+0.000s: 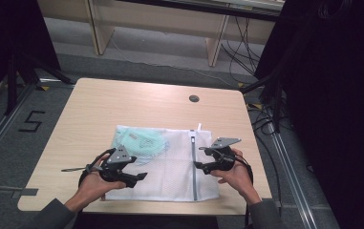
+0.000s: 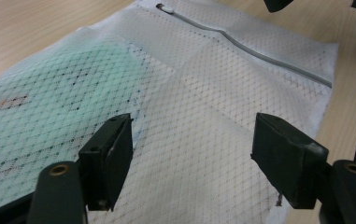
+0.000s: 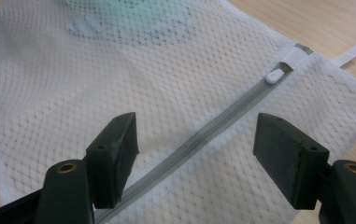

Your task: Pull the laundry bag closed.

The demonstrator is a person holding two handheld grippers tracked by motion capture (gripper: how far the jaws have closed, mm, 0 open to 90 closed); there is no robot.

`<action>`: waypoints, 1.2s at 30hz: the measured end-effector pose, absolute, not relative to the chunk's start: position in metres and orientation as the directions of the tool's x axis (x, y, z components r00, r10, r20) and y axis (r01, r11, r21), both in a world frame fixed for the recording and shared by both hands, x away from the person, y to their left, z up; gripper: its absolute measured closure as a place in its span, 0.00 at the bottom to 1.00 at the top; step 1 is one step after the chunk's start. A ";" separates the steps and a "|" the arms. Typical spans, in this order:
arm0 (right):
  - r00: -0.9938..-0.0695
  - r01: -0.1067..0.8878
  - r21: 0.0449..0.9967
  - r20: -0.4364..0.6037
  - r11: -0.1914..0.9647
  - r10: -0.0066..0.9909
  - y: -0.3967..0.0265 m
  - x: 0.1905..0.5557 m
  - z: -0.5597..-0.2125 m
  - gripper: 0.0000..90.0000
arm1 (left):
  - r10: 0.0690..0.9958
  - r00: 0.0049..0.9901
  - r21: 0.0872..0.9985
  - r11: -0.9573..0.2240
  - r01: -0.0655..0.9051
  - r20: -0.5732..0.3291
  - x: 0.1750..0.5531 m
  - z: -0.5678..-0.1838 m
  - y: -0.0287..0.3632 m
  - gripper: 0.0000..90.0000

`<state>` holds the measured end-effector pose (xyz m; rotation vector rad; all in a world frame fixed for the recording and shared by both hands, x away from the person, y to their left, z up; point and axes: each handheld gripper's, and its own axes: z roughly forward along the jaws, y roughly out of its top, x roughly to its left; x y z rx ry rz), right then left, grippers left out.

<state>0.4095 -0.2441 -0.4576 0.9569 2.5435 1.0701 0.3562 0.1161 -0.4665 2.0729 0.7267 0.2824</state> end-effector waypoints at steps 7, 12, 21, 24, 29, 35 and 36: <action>-0.770 0.487 0.683 0.042 0.544 0.637 -0.247 0.403 -0.460 0.37 | 0.594 0.802 0.804 -0.445 0.394 -0.065 0.353 -0.467 0.118 0.32; -0.770 0.480 0.695 0.042 0.535 0.636 -0.245 0.397 -0.462 0.36 | 0.600 0.796 0.809 -0.430 0.401 -0.076 0.351 -0.468 0.118 0.32; -0.772 0.478 0.695 0.041 0.537 0.635 -0.249 0.381 -0.464 0.33 | 0.594 0.802 0.809 -0.443 0.387 -0.059 0.345 -0.466 0.124 0.31; -0.770 0.486 0.688 0.044 0.539 0.637 -0.251 0.374 -0.465 0.32 | 0.593 0.803 0.808 -0.444 0.386 -0.058 0.343 -0.466 0.126 0.30; -0.773 0.478 0.668 0.012 0.571 0.634 -0.254 0.366 -0.467 0.31 | 0.597 0.801 0.797 -0.461 0.389 -0.045 0.340 -0.465 0.130 0.28; -0.760 0.509 0.650 0.032 0.564 0.649 -0.260 0.359 -0.465 0.30 | 0.629 0.775 0.786 -0.444 0.430 -0.069 0.336 -0.464 0.133 0.22; -0.753 0.524 0.646 0.045 0.556 0.657 -0.259 0.356 -0.465 0.29 | 0.629 0.774 0.786 -0.444 0.430 -0.068 0.335 -0.465 0.134 0.22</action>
